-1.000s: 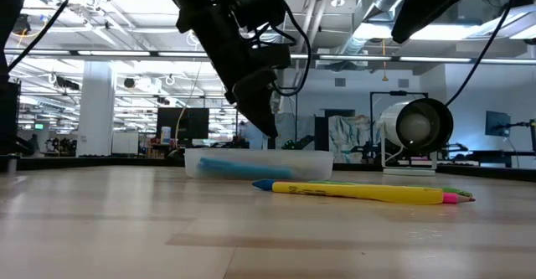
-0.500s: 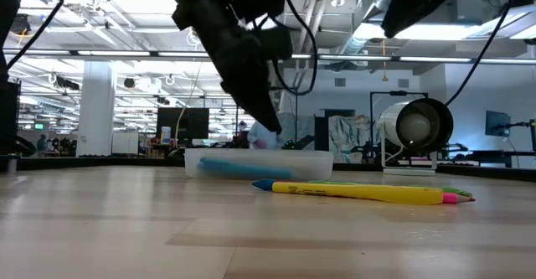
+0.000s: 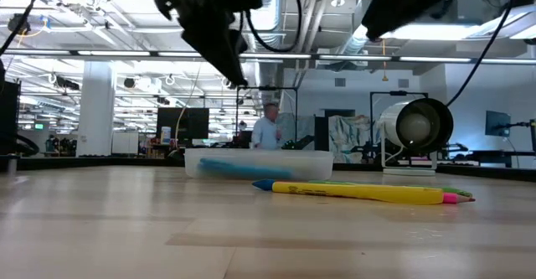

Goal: Pick & place school supplies into a supply box
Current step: Put the green pen into the supply box

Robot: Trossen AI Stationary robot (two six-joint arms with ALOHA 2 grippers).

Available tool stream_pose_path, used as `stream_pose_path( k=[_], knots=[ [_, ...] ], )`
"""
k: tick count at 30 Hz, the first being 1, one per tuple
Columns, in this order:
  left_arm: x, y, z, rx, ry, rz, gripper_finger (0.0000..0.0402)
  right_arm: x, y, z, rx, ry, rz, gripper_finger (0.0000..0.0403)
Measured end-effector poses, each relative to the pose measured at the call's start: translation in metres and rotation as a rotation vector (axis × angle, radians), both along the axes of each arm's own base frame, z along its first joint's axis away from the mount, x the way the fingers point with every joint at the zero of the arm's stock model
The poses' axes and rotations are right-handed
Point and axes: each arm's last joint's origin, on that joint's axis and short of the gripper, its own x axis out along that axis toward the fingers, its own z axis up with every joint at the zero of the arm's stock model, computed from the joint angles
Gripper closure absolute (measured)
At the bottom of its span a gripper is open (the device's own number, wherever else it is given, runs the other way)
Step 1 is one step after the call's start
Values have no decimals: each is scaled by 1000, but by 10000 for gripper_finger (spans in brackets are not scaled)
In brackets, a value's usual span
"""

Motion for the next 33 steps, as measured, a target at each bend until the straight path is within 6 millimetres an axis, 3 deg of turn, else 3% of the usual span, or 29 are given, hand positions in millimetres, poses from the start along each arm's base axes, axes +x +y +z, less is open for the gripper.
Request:
stream_pose_path(
  k=[6,16,33],
  knots=[
    [-16,-12,6,45,71,39,287,-1,3,-32,140,-30,39,282],
    [-22,-33,2,67,93,18,287,-12,-8,-73,216,-13,18,282],
    [-28,-33,-14,63,122,112,287,-16,-30,-101,207,-32,21,282]
  ],
)
